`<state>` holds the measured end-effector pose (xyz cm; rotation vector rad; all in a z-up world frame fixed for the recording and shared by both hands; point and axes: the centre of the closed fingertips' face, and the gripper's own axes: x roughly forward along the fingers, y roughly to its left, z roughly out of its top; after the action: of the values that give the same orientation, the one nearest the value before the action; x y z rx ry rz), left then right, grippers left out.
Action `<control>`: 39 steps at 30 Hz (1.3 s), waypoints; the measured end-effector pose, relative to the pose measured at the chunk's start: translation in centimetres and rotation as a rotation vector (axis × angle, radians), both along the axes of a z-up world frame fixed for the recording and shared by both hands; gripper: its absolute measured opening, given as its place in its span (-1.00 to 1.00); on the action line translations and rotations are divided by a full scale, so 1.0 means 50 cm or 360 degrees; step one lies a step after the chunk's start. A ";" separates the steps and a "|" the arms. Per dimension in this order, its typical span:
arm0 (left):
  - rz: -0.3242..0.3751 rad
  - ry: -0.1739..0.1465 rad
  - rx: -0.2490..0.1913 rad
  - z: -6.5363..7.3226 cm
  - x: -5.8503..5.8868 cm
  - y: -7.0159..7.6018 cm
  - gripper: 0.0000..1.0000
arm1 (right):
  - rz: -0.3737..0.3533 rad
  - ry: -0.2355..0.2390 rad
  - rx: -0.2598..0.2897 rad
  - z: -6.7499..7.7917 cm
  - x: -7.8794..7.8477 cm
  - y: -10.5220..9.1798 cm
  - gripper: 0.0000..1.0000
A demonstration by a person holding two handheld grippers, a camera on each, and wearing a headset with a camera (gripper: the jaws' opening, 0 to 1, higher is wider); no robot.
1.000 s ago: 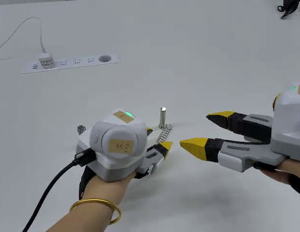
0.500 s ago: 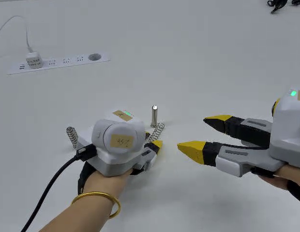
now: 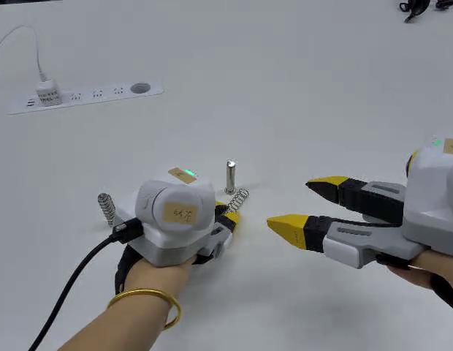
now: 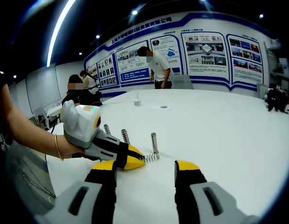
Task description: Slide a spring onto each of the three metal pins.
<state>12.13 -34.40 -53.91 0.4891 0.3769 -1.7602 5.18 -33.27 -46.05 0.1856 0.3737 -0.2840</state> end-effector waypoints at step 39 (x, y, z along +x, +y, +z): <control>-0.0177 0.0258 -0.0390 0.189 -0.029 0.149 -0.80 | 0.0097 -0.0275 0.0504 0.067 0.080 0.068 -0.36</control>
<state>10.67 -26.93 -44.45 0.1962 0.2458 -1.9298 9.18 -29.88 -42.70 0.5057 0.2505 -0.1455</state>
